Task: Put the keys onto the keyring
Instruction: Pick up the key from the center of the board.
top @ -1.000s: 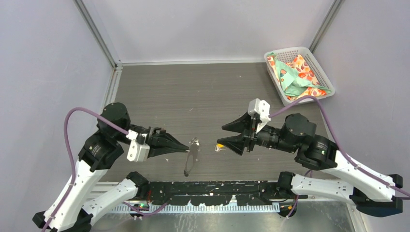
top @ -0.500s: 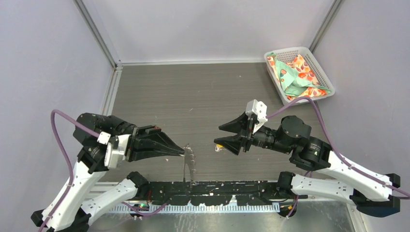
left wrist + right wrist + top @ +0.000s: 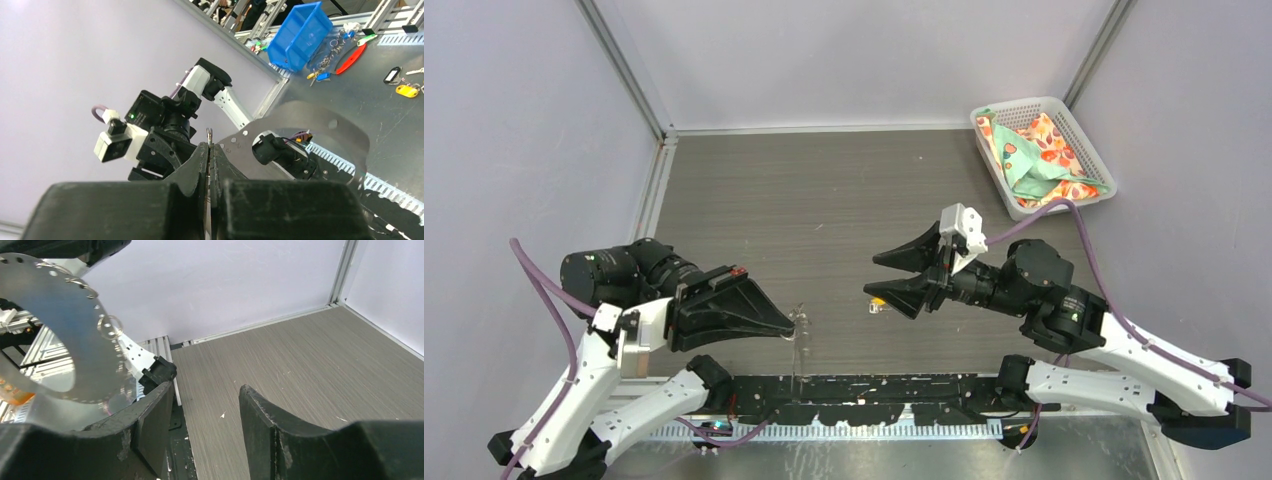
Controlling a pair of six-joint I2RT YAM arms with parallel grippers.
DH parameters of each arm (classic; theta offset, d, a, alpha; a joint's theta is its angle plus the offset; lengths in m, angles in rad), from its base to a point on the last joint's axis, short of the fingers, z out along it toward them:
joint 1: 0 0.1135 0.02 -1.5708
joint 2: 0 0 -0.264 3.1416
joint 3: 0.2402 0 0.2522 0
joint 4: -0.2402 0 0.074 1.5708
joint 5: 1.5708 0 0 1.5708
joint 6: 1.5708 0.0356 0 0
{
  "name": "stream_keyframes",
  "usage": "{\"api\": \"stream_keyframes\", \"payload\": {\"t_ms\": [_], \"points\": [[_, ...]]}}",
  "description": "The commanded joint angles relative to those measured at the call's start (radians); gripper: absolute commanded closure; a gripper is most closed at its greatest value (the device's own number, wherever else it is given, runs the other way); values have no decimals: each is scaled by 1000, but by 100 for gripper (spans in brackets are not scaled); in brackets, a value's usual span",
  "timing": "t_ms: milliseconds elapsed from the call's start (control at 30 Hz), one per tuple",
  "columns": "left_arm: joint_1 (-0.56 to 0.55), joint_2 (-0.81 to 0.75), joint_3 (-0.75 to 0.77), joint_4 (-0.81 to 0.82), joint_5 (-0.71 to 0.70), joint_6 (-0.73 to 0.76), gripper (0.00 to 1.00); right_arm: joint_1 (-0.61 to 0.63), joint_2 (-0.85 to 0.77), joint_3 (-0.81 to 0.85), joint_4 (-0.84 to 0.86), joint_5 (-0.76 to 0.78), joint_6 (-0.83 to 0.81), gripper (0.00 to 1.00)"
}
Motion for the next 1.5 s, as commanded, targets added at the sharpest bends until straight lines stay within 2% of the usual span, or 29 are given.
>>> {"api": "stream_keyframes", "payload": {"t_ms": [0,100,233,400,533,900,1133,1467], "points": [[-4,3,-7,86,13,15,100,0,41,47,-31,69,9,42],[-4,-1,-17,-41,-41,54,100,-1,97,40,-154,155,16,38],[-4,-11,-36,-274,-115,112,100,-26,175,-75,-248,309,92,36],[-4,-64,-113,-487,-152,196,100,-114,191,-361,-102,382,258,33],[-5,-96,-146,-602,-155,237,100,-149,254,-495,15,342,263,33],[-4,-146,-219,-637,-196,202,100,-154,495,-508,284,295,-34,34],[-3,-156,-227,-629,-213,184,100,-159,659,-434,356,288,-70,41],[-3,-156,-222,-629,-212,179,100,-171,656,-440,360,268,-61,58]]}}
